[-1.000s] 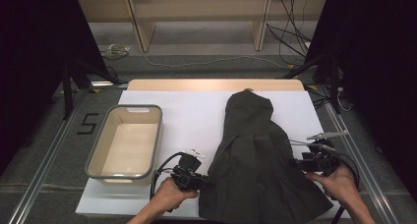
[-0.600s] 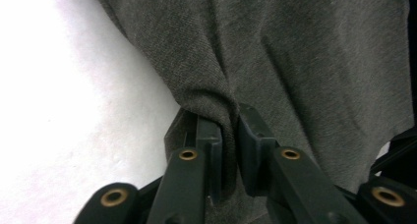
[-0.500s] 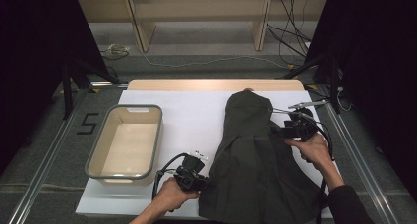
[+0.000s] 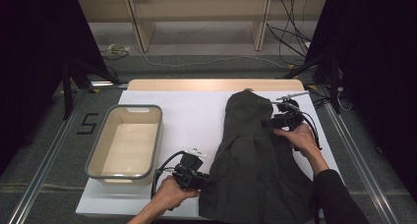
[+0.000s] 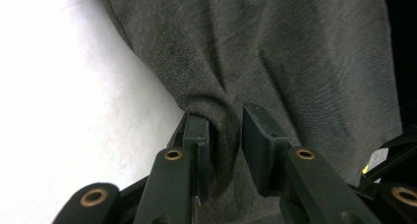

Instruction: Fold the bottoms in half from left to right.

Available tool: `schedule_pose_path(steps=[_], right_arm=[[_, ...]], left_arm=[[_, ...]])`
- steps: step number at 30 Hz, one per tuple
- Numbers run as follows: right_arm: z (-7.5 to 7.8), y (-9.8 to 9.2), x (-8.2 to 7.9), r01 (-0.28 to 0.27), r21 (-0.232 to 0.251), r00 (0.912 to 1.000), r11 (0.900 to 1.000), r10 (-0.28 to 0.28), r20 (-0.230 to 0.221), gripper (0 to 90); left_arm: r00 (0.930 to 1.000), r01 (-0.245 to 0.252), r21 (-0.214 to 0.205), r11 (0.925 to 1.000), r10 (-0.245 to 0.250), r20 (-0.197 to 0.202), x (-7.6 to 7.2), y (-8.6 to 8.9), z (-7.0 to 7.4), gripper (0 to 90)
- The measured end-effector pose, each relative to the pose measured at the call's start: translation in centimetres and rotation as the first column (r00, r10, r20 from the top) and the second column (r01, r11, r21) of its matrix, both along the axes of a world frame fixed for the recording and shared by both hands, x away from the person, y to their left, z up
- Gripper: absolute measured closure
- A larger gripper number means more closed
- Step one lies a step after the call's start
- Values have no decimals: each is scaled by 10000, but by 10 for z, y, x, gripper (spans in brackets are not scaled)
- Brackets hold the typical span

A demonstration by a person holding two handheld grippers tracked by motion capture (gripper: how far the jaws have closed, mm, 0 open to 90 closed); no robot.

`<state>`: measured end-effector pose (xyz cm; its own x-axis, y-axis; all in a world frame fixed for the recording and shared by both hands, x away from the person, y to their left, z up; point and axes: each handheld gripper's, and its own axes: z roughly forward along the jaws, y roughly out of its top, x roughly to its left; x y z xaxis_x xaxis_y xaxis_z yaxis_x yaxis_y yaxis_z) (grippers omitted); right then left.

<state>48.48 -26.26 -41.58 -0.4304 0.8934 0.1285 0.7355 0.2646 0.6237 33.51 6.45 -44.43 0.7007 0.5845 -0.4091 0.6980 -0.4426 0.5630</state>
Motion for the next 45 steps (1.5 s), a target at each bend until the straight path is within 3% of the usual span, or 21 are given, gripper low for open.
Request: schedule_pose_path(steps=[4,5,8,13,17,20,25,30,33,36,39,42,45], right_arm=[[-3,0,1,-68,-226,9998,9997,64,-177,619],[-3,0,1,-68,-226,9998,9997,64,-177,619],[-7,0,2,-166,-453,9994,9988,152,-312,770],[-8,-1,3,22,-587,9979,9983,-60,-648,847],[-17,-9,7,317,-1146,9945,9929,-428,-959,864],[-23,-13,9,332,-1142,9926,9929,-460,-1120,872],[-35,-6,12,123,-1671,9913,9859,-339,-1272,873],[-36,-3,11,42,-1885,9923,9821,-274,-1207,845],[-31,-5,9,148,-1639,9949,9864,-308,-957,725],[-17,-10,3,303,-1155,9987,9928,-347,-364,604],[0,-16,-10,338,-771,9991,9965,-318,265,585],[13,-19,-24,141,-461,9981,9988,-113,600,625],[21,-18,-37,-62,-344,9969,9994,88,775,666]], left_arm=[[9999,171,182,9997,-171,-19,-2,-2,-4,843],[9999,135,196,9997,-135,11,-3,-4,-4,843],[9996,292,270,9992,-293,44,-3,-7,-4,857],[9991,431,321,9986,-431,2,-3,-14,-7,862],[9979,642,375,9972,-644,49,-4,-22,-8,866],[9970,763,595,9953,-767,52,-4,-28,-12,867],[9958,908,1181,9888,-894,-170,-5,-36,-34,872],[9955,934,1189,9885,-909,-265,-3,-34,-32,870],[9965,830,1015,9914,-811,-224,-1,-31,-25,840],[9990,454,679,9967,-452,-43,1,-26,-12,637],[9996,-18,295,9996,9,282,4,-21,6,517],[9978,-272,-188,9995,282,598,10,-20,23,529],[9937,-316,-554,9980,374,1060,17,-26,34,602]])
